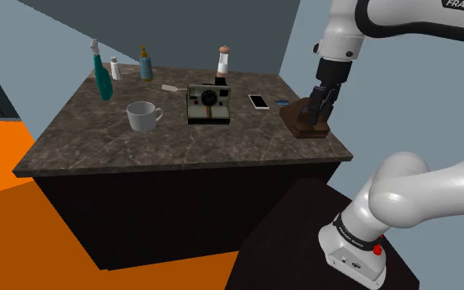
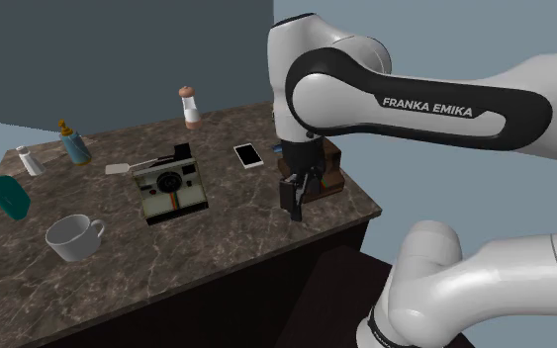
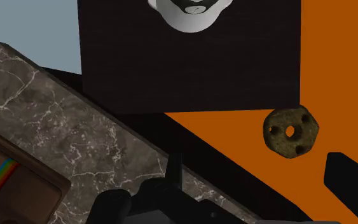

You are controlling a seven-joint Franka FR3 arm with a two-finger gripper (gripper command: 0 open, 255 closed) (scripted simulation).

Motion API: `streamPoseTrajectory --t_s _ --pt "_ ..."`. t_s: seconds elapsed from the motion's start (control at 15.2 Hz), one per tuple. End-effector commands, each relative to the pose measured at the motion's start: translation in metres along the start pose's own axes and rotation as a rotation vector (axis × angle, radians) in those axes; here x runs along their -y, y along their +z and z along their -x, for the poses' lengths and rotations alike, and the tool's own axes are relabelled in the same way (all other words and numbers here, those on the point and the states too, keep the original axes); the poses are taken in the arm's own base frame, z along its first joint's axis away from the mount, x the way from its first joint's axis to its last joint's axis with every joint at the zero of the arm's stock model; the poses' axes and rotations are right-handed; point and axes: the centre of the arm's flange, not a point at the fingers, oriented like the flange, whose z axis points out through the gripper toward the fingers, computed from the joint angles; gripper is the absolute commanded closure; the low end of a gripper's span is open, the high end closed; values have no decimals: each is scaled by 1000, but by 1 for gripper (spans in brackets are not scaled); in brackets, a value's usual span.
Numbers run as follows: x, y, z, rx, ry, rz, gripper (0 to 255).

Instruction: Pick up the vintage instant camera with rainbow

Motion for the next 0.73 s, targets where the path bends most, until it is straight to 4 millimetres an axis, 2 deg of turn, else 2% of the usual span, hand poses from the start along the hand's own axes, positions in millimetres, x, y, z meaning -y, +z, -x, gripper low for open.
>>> streamPoseTrajectory --t_s 0.0,0.66 --pt "0 0 0 0 0 0 0" --pt "-111 8 -57 -99 199 -21 0"
